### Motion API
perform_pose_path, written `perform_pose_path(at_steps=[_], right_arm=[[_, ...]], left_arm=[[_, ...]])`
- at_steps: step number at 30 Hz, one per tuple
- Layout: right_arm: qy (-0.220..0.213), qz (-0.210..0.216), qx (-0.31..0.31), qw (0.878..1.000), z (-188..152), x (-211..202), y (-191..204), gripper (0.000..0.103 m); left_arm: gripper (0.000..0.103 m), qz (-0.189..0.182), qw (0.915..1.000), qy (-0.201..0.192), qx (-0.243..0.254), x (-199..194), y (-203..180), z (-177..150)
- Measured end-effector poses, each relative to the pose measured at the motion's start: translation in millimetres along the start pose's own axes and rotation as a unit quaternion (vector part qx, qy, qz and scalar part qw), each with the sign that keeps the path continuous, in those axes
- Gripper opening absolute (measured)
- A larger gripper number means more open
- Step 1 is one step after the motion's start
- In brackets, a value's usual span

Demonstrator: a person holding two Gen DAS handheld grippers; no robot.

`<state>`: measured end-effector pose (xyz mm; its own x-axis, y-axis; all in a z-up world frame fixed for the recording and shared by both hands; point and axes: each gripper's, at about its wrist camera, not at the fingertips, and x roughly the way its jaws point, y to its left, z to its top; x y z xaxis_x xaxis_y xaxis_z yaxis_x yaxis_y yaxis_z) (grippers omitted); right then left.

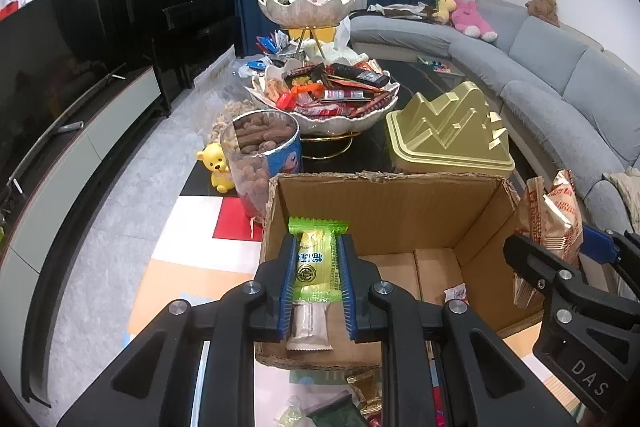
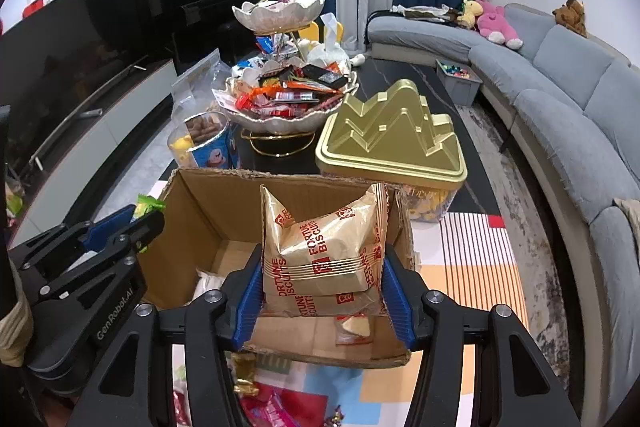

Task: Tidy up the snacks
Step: 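Carry both packets over the cardboard box with the left and right grippers, then open the left gripper over the box while the right opens to drop the biscuit bag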

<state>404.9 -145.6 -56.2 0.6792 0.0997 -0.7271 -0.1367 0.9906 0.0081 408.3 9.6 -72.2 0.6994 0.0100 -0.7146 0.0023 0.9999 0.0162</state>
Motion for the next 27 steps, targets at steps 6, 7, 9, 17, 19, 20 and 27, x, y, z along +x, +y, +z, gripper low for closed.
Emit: perform_pose_path(at_steps=[6,7,9,17,19,20,27], right_arm=[[-0.010,-0.001,-0.002,1.000,1.9,-7.6,1.6,0.080],[-0.013,-0.004,-0.002,1.000,2.7,-9.6,1.4,0.081],[-0.017,-0.006,0.001,1.000,3.8,-13.3,1.1,0.082],[-0.029,-0.010,0.004,1.000,6.5,-30.3,1.5,0.082],[-0.033,-0.010,0.003,0.999,5.9,-35.6,2.7,0.082],[-0.035,-0.010,0.003,0.999,5.6,-38.2,3.0,0.082],[-0.042,-0.012,0.003,0.999,2.7,-51.1,3.1,0.082]], left_arm=[[0.047,0.006,1.0000,-0.005,-0.005,-6.5,2.7,0.6],[0.051,0.008,0.9999,-0.005,-0.005,-8.1,3.1,1.0],[0.055,0.010,0.9999,-0.006,-0.008,-11.4,5.0,1.6],[0.061,0.018,0.9996,-0.014,-0.017,-29.2,12.8,1.8],[0.062,0.018,0.9996,-0.016,-0.018,-34.7,13.7,1.7],[0.062,0.019,0.9995,-0.017,-0.019,-37.4,14.5,1.2],[0.062,0.020,0.9993,-0.023,-0.020,-53.6,16.1,-1.7]])
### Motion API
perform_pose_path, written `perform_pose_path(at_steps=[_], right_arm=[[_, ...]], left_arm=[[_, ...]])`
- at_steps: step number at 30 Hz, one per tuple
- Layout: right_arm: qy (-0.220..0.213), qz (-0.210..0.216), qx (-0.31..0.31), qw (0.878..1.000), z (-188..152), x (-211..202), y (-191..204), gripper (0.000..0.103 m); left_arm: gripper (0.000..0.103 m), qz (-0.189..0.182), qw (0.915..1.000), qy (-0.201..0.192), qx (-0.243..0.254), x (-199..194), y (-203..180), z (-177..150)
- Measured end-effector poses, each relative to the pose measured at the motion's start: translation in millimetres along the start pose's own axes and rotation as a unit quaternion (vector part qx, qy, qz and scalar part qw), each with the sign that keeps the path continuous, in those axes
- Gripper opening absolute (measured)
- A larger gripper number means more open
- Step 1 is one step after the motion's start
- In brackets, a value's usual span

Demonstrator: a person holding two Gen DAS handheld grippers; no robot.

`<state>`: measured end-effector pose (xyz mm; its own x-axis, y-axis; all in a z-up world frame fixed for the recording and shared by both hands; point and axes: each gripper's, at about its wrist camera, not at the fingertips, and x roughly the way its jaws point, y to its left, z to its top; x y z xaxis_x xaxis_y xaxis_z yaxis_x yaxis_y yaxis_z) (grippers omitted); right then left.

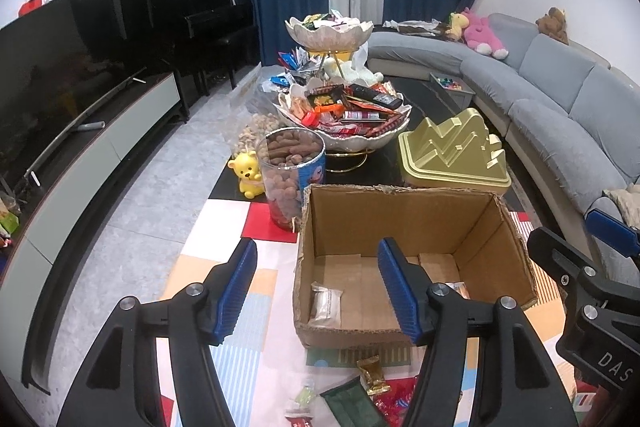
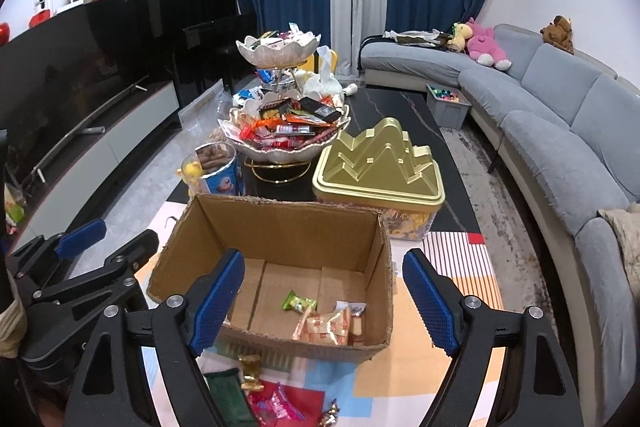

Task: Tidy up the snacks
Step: 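Open the left gripper over the box while the right opens to drop the biscuit bag, then move both tools back toward the remaining snacks beside the box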

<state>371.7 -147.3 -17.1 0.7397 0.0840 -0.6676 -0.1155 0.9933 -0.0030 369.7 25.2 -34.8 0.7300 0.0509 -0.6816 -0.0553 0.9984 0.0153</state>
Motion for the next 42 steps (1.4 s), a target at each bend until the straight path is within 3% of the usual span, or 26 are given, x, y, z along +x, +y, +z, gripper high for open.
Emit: perform_pose_path(at_steps=[25,42], right_arm=[[-0.009,0.007,-0.003,1.000,-20.6,-27.5,6.5,0.082],[0.009,0.016,-0.016,1.000,-51.0,-28.1,19.7,0.082]], left_arm=[[0.062,0.010,0.9999,0.003,-0.006,-34.5,10.5,-26.0],[0.062,0.021,0.9995,0.020,-0.013,-31.5,21.4,-58.2]])
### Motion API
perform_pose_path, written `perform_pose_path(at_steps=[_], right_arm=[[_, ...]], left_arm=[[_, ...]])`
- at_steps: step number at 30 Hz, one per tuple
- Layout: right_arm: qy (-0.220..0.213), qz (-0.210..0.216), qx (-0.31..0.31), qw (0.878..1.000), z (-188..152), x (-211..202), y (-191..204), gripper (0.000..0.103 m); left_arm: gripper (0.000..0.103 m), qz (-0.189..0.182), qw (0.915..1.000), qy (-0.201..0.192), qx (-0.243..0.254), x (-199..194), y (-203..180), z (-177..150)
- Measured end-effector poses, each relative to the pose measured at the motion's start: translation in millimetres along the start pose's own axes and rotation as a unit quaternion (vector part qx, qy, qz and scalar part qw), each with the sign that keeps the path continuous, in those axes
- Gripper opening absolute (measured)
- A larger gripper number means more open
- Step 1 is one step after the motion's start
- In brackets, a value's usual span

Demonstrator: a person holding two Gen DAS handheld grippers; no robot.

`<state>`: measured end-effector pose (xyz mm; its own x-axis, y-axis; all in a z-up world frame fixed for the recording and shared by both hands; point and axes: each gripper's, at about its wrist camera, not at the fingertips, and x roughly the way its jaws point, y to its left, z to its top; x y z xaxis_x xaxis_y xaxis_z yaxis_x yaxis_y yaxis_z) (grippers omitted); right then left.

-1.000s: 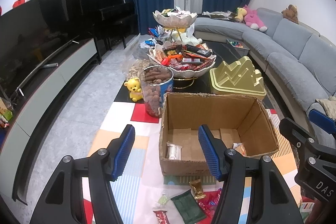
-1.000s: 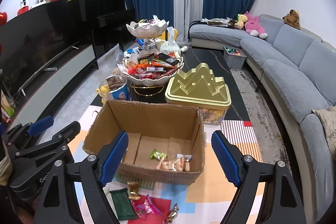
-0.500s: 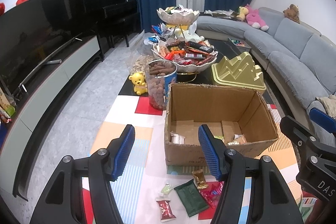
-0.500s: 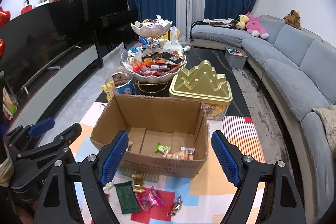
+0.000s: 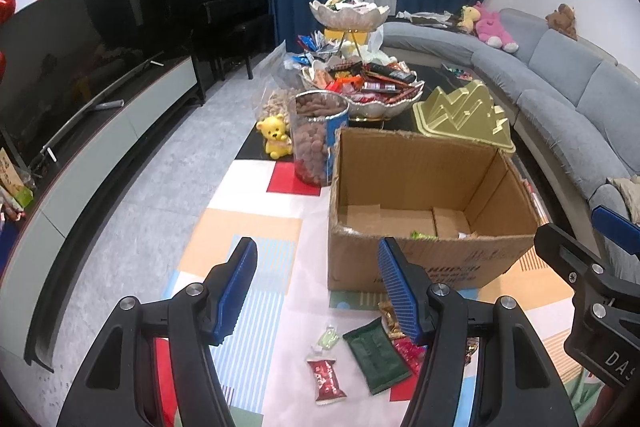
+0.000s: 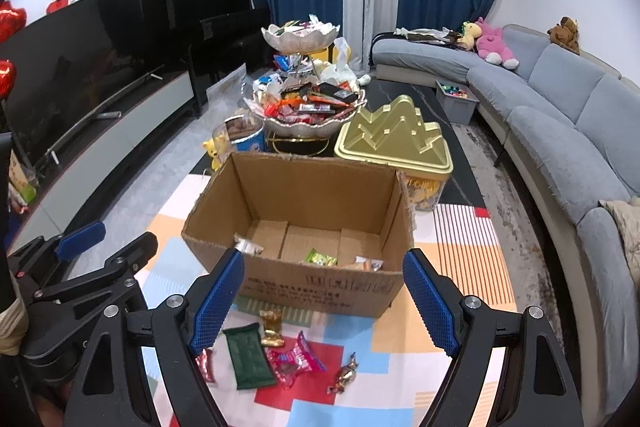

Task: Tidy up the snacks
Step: 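Move both tools back toward the remaining snacks beside the box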

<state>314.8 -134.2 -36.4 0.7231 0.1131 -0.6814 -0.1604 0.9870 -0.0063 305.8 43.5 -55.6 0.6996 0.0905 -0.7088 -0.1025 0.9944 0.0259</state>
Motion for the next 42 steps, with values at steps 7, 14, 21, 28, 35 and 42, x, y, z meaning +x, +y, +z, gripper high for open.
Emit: perform_pose_path(at_steps=[7,14,21,28,35,42], right_arm=[[0.011,0.002,-0.005,1.000,-11.5,5.7,3.7,0.082],[0.021,0.003,-0.010,1.000,-22.6,10.5,6.6,0.082],[0.030,0.005,-0.017,0.999,-34.6,15.1,9.1,0.082],[0.042,0.007,-0.022,0.999,-47.3,21.6,11.6,0.082],[0.057,0.008,-0.025,0.998,-61.3,29.9,13.8,0.082],[0.066,0.008,-0.029,0.997,-72.6,35.9,16.6,0.082]], left_arm=[[0.062,0.004,0.9999,0.014,0.001,5.9,0.3,-15.3],[0.062,0.004,0.9995,0.030,0.004,11.7,1.0,-32.3],[0.062,0.008,0.9990,0.044,0.002,16.3,3.4,-48.7],[0.062,0.011,0.9983,0.057,0.003,23.0,4.6,-62.2],[0.062,0.017,0.9971,0.073,0.004,32.1,5.4,-78.3],[0.062,0.022,0.9966,0.080,0.003,39.2,6.8,-89.0]])
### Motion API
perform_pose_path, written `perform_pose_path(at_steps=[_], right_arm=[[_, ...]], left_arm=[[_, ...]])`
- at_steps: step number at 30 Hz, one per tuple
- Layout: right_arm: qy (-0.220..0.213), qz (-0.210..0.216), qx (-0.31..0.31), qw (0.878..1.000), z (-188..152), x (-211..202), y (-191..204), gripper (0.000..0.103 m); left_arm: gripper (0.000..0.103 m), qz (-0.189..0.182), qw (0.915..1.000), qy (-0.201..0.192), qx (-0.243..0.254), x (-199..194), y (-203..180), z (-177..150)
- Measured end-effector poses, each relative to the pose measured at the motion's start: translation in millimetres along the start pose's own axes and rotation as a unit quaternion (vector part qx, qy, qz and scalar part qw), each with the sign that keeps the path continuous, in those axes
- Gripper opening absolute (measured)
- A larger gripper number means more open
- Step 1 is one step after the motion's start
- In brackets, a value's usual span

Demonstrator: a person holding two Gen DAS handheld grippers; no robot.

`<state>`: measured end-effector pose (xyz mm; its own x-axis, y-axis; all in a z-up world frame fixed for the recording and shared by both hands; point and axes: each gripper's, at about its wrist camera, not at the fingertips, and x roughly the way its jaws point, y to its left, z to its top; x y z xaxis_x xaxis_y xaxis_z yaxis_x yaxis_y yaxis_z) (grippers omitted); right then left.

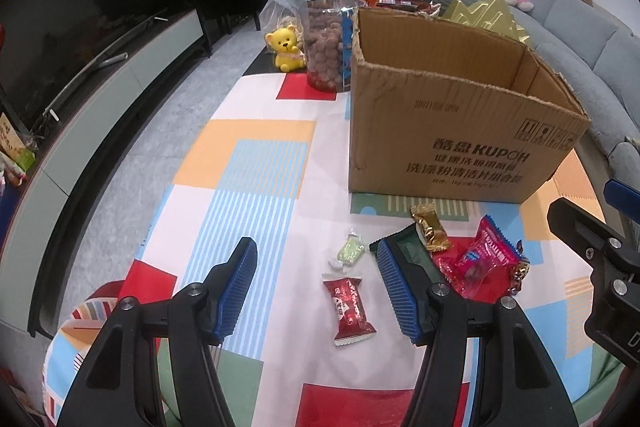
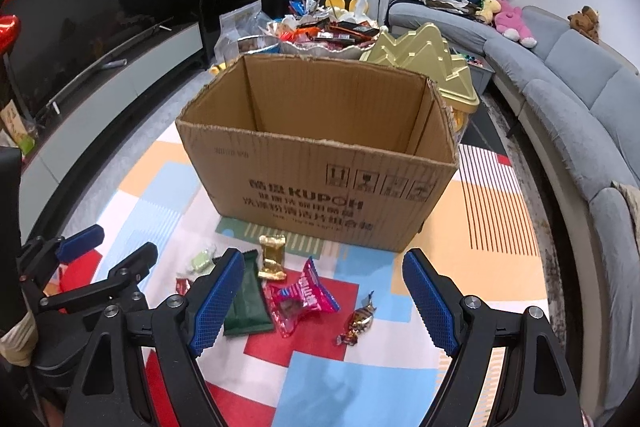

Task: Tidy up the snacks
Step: 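Move both tools back toward the remaining snacks beside the box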

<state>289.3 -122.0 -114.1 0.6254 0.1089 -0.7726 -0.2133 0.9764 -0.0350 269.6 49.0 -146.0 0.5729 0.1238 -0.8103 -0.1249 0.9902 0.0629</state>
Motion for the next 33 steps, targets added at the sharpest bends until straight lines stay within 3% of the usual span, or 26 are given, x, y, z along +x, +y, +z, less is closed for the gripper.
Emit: perform_pose_path(at_steps=[33], right_arm=[[0.062,0.012,-0.012,0.998,-32.6,59.9,7.4,0.082]], left_arm=[[0.062,-0.005,0.9986,0.050,-0.018,55.0,4.4,-37.9]])
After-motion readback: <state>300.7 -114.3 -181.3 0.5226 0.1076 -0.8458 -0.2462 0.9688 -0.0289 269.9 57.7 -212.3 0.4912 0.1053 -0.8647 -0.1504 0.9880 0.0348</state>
